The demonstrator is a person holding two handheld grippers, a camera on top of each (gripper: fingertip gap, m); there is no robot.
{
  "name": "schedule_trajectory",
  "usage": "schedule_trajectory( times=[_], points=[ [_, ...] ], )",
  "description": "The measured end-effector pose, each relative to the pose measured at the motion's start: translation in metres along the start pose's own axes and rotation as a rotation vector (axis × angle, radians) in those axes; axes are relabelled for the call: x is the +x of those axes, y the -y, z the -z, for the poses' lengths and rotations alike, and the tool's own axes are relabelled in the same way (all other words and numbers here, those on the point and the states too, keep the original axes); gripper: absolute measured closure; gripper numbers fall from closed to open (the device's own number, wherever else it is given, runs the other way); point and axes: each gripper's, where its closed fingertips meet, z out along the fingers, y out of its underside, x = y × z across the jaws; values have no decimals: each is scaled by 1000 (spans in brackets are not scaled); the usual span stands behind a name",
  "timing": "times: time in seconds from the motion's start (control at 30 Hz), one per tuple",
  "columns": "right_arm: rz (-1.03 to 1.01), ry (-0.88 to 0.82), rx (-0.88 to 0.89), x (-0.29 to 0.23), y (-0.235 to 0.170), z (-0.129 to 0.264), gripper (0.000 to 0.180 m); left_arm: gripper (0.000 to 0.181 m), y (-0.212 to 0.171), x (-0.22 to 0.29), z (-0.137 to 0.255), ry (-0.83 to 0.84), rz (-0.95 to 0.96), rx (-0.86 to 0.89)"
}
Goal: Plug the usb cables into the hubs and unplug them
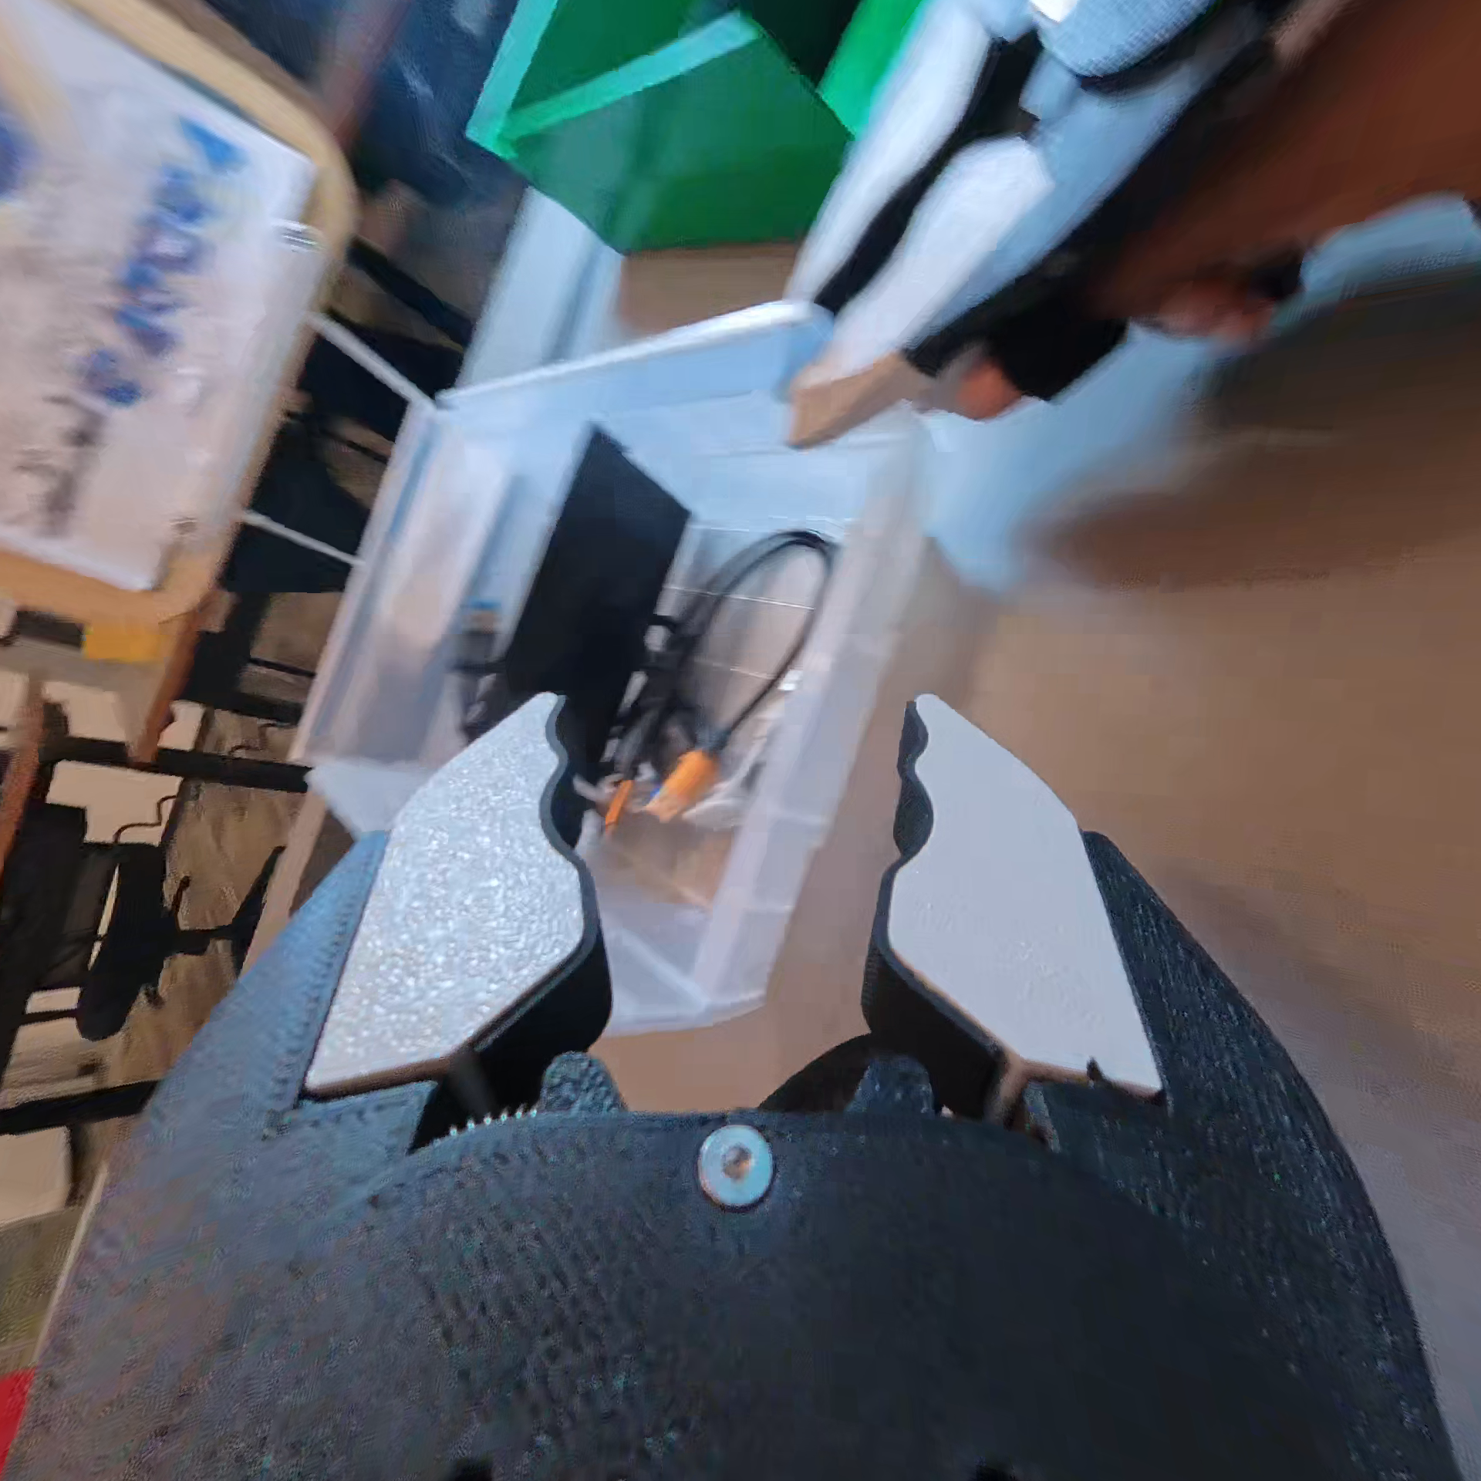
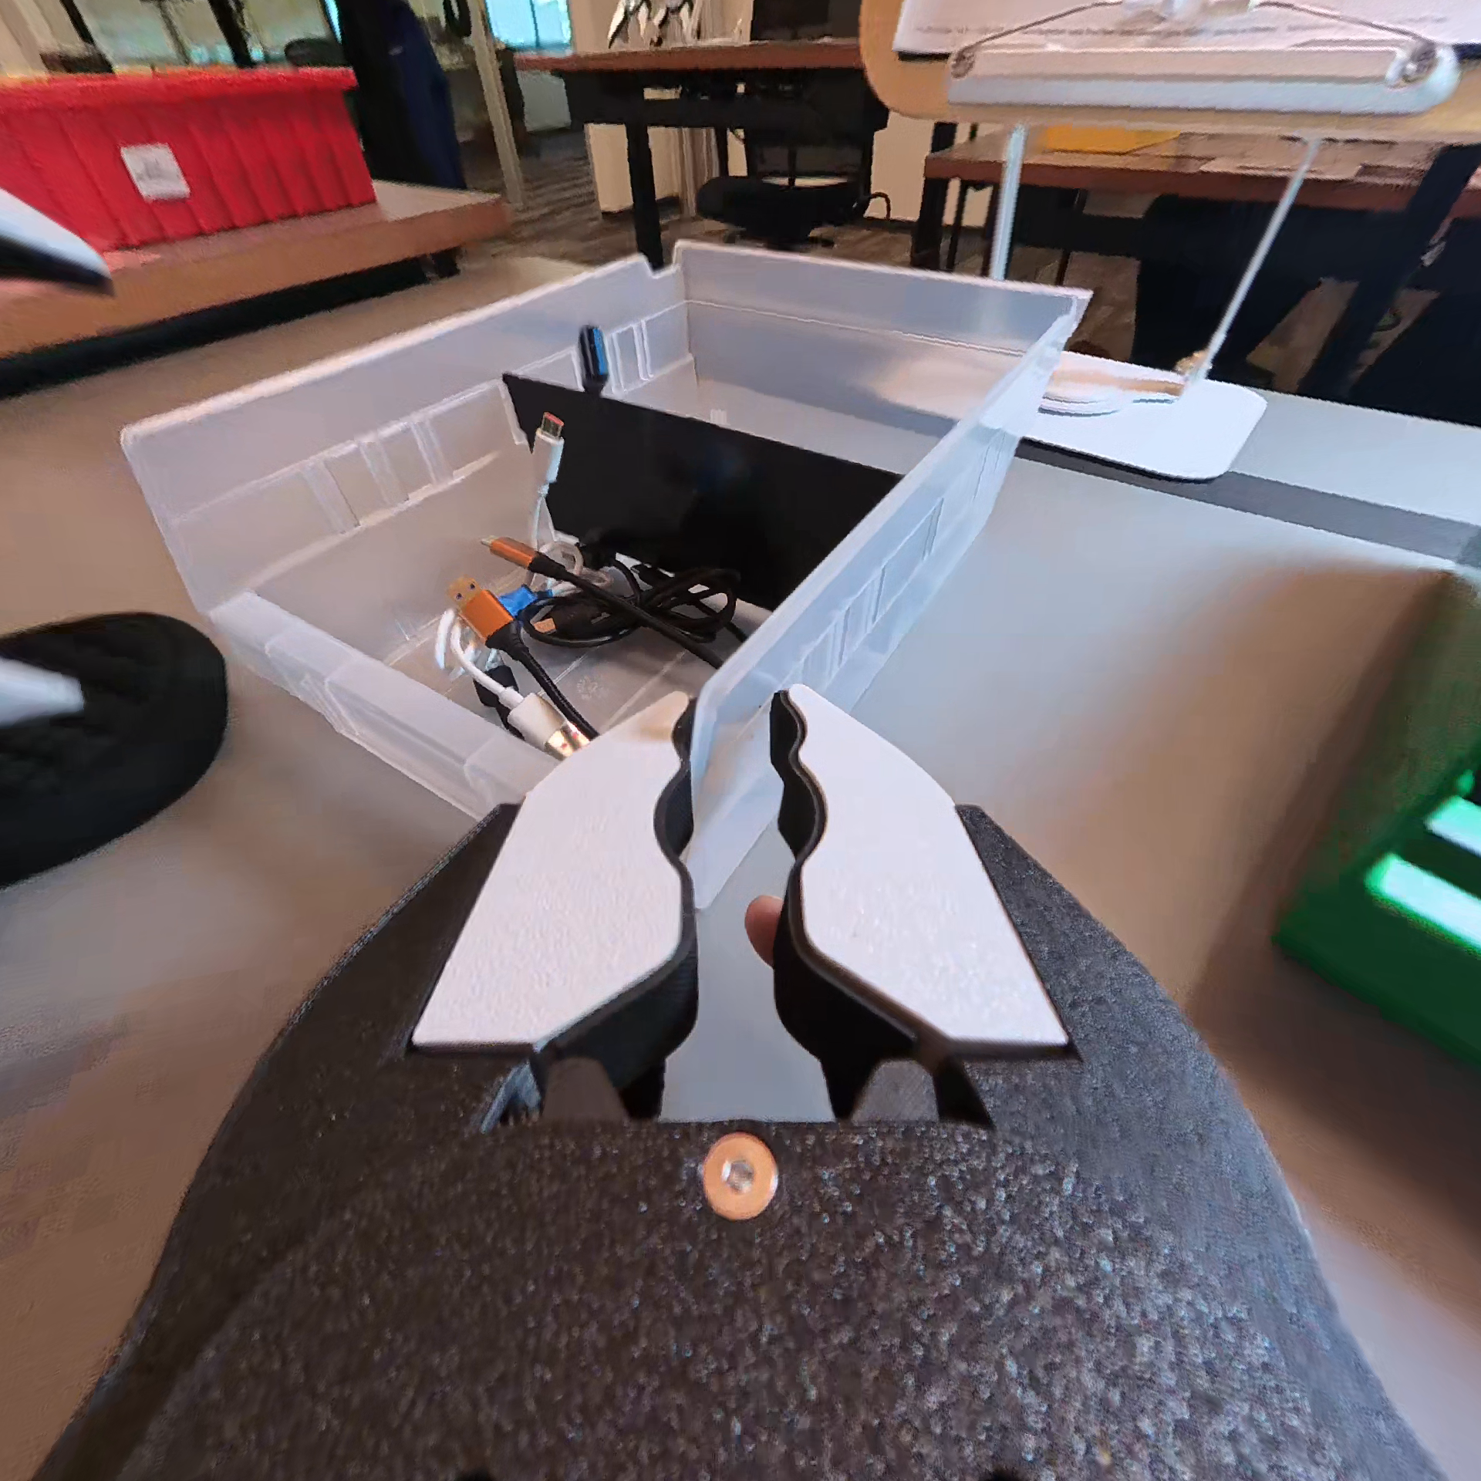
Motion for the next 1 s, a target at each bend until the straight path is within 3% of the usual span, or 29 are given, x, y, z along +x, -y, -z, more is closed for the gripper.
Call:
schedule_trajectory(
  times=[0.03, 0.13, 0.2, 0.3, 0.53, 0.73, 0.83, 1.0],
  points=[
    [42, 3, -32, -1, 1, -6, 162, 104, -5, 12, -15, -48, -56, -66],
    [99, 111, -165, -13, 3, -22, 157, 112, -43, 27, -56, -108, -233, -309],
    [58, 206, -242, -21, 6, -24, 147, 145, -58, 23, -74, -100, -271, -366],
    [55, 237, -191, -20, 28, -14, 137, 146, -68, 19, -82, -154, -163, -355],
    [97, 238, -120, -1, 63, 24, 137, 146, -92, -5, -82, -122, -41, -473],
    [267, 114, -9, 43, 97, 35, 140, 146, -120, -41, -92, -19, 8, -512],
    [347, -42, 67, 94, 106, 34, 139, 145, -140, -63, -93, 31, 44, -531],
    [262, -222, 103, 176, 87, 34, 134, 139, -172, -101, -91, 167, 77, -555]
  ],
)
